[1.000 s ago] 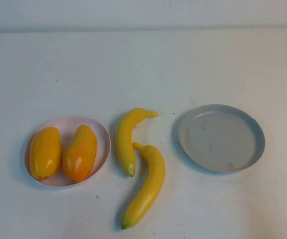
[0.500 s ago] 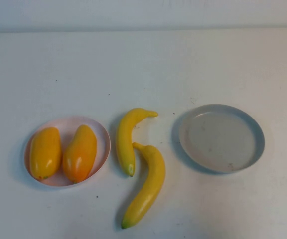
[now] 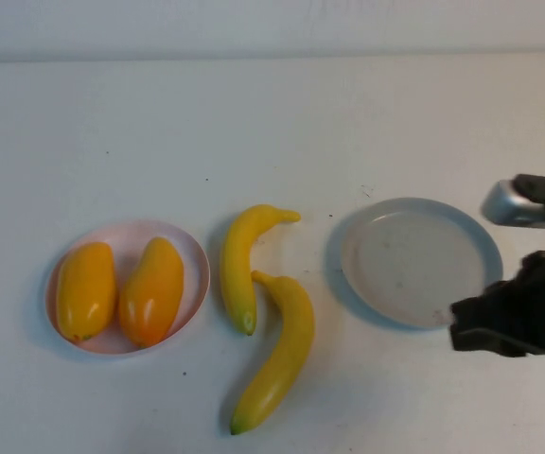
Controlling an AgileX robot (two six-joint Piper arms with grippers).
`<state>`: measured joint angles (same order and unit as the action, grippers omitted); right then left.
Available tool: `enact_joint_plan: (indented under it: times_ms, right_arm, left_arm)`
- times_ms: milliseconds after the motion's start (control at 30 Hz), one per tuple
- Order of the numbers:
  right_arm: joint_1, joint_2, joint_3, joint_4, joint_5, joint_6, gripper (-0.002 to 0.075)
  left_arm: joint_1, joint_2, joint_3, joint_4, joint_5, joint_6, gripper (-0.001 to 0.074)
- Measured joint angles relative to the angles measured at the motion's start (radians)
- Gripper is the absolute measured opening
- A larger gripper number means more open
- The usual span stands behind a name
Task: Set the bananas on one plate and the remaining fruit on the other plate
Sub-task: Put another type of fruit in the right plate
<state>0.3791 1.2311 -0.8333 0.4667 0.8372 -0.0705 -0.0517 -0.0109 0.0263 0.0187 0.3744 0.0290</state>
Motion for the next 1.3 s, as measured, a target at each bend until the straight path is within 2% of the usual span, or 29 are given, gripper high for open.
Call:
enact_joint_plan:
  times_ms: [167, 267, 333, 533, 633, 867, 1067, 1167, 1300]
  right_arm:
    - [0.189, 0.201, -0.157, -0.042, -0.013, 0.016, -0.0013]
    - [0.252, 0.314, -0.258, -0.056, 0.003, 0.015, 0.0032]
    - [0.274, 0.380, -0.321, -0.069, 0.022, 0.015, 0.0098]
    - [0.308, 0.545, -0.493, -0.103, 0.058, 0.071, 0.0391]
    - [0.311, 0.612, -0.569, -0.114, 0.070, 0.109, 0.0452]
    - [0.311, 0.733, -0.685, -0.200, 0.089, 0.210, 0.0472]
    - [0.311, 0.803, -0.738, -0.239, 0.121, 0.227, 0.0465]
    - [0.311, 0.818, -0.741, -0.249, 0.124, 0.227, 0.0433]
    - [0.311, 0.827, -0.746, -0.253, 0.125, 0.227, 0.0349]
  left_arm:
    - [0.000, 0.000, 0.000, 0.000, 0.000, 0.000, -0.0004]
    - [0.000, 0.000, 0.000, 0.000, 0.000, 0.000, -0.0004]
    - [0.000, 0.000, 0.000, 0.000, 0.000, 0.000, -0.0004]
    - [0.000, 0.000, 0.000, 0.000, 0.000, 0.000, -0.0004]
    - [0.000, 0.000, 0.000, 0.000, 0.000, 0.000, -0.0004]
    - [0.000, 0.000, 0.000, 0.000, 0.000, 0.000, -0.0004]
    - [0.000, 0.000, 0.000, 0.000, 0.000, 0.000, -0.0004]
    - [0.000, 0.000, 0.000, 0.000, 0.000, 0.000, -0.0004]
    - [0.000, 0.000, 0.000, 0.000, 0.000, 0.000, -0.0004]
